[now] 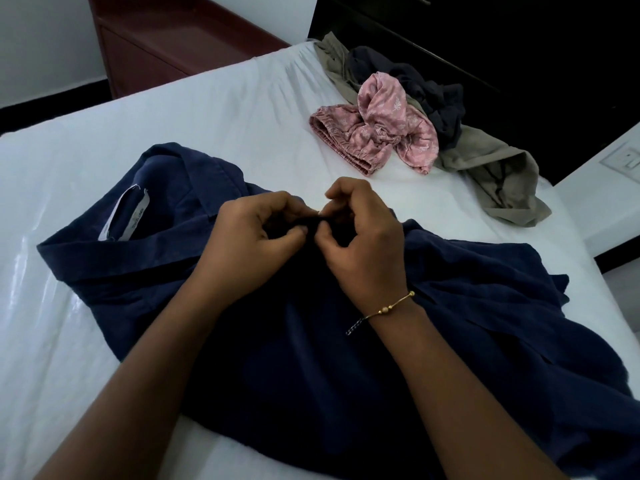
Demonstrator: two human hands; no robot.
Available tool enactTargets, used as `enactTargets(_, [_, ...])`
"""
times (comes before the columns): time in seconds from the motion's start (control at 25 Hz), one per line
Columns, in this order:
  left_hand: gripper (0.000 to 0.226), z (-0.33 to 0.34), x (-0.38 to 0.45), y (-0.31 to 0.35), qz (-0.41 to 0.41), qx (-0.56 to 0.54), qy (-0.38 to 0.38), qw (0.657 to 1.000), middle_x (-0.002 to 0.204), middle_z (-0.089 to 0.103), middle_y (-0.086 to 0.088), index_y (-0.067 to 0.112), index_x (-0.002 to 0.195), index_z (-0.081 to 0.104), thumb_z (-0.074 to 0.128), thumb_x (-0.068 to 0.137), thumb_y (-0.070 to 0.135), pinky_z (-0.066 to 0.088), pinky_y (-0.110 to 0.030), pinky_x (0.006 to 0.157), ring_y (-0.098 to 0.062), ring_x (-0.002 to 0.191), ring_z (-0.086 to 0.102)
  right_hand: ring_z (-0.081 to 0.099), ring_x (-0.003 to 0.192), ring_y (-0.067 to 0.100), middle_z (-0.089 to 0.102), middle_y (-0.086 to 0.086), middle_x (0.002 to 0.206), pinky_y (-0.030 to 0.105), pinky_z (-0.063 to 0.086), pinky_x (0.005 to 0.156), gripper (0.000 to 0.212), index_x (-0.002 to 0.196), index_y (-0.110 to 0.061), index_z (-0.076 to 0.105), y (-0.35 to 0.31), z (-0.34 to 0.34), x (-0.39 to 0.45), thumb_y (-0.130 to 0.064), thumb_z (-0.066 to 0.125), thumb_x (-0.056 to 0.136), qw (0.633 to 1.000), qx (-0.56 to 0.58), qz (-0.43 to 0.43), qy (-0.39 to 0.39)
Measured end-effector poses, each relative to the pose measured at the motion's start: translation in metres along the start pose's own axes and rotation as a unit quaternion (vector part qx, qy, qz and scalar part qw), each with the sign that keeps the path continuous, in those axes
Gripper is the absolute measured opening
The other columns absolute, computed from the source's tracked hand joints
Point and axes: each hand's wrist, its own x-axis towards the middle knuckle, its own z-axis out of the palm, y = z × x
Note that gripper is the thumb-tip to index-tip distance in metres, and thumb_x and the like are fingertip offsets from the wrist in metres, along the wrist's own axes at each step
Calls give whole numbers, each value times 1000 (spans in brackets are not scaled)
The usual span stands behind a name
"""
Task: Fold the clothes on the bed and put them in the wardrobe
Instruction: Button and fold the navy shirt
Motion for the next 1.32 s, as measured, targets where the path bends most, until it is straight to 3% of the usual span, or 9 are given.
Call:
enactTargets(0.2, [18, 7, -2, 15, -187, -281, 31, 941, 101, 79, -15, 1, 103, 77, 62, 99, 10, 61, -28, 88, -25, 98, 75, 68, 103, 29, 87, 9, 110, 52, 75, 89, 43, 131, 0, 94, -13, 4, -4, 18, 86, 92, 997, -12, -65, 37])
enactTargets(0.36, [14, 1, 1, 10, -257, -316, 21, 913, 95, 76, -18, 3, 95, 79, 68, 94, 12, 59, -21, 73, -27, 91, 69, 69, 102, 25, 83, 13, 109, 55, 81, 87, 44, 131, 1, 93, -12, 8, -4, 22, 85, 94, 998, 32, -43, 12])
enactTargets(0.48, [19, 4, 0, 11, -229, -325, 15, 918, 104, 78, -17, 0, 110, 75, 65, 96, 8, 60, -27, 88, -31, 104, 73, 67, 104, 25, 88, 8, 109, 51, 77, 88, 42, 130, 5, 88, -12, 1, -1, 25, 80, 94, 998, 55, -27, 1])
enactTargets(0.56, [22, 5, -1, 12, -176, -275, 11, 945, 109, 79, -9, 5, 117, 74, 61, 100, 6, 57, -33, 99, -24, 110, 74, 66, 102, 23, 80, 15, 117, 50, 75, 88, 41, 132, 9, 84, -10, -4, 1, 27, 78, 95, 998, 66, -20, 5])
enactTargets(0.72, [25, 4, 0, 3, -65, -81, -64, 993, 104, 76, 8, 25, 120, 74, 67, 99, 16, 57, -33, 98, -11, 103, 72, 71, 109, 22, 77, 17, 117, 57, 78, 100, 38, 137, 11, 81, 1, -7, 3, 22, 84, 100, 997, 72, -19, -11])
enactTargets(0.88, [15, 7, 2, -7, -3, -26, 16, 1000, 99, 76, 8, 19, 107, 76, 68, 100, 8, 58, -34, 96, -9, 100, 72, 65, 114, 30, 79, 15, 122, 56, 70, 102, 41, 134, 2, 85, 9, -1, 1, 21, 77, 98, 998, -21, -44, -47])
enactTargets(1.04, [18, -10, 9, -22, 143, 170, 44, 974, 101, 65, 5, 12, 107, 76, 69, 96, -1, 53, -33, 84, -11, 91, 63, 68, 107, 27, 84, 7, 115, 55, 75, 94, 36, 119, -10, 96, 45, -14, 5, 15, 78, 101, 995, -94, 0, -24])
enactTargets(1.16, [20, -15, 11, -31, 141, 223, 53, 963, 102, 59, -1, 10, 105, 75, 64, 96, -5, 52, -40, 83, -18, 93, 59, 71, 106, 21, 83, 5, 113, 53, 78, 97, 23, 121, -13, 97, 52, -15, 3, 4, 84, 110, 995, -89, 27, -44])
enactTargets(1.32, [26, -11, 9, -34, 116, 249, 6, 961, 110, 50, -1, 12, 106, 69, 57, 95, -8, 52, -47, 80, -19, 94, 53, 65, 101, 21, 76, 7, 120, 48, 73, 91, 23, 121, -7, 84, 47, -20, 6, 11, 74, 111, 993, -85, 36, -68])
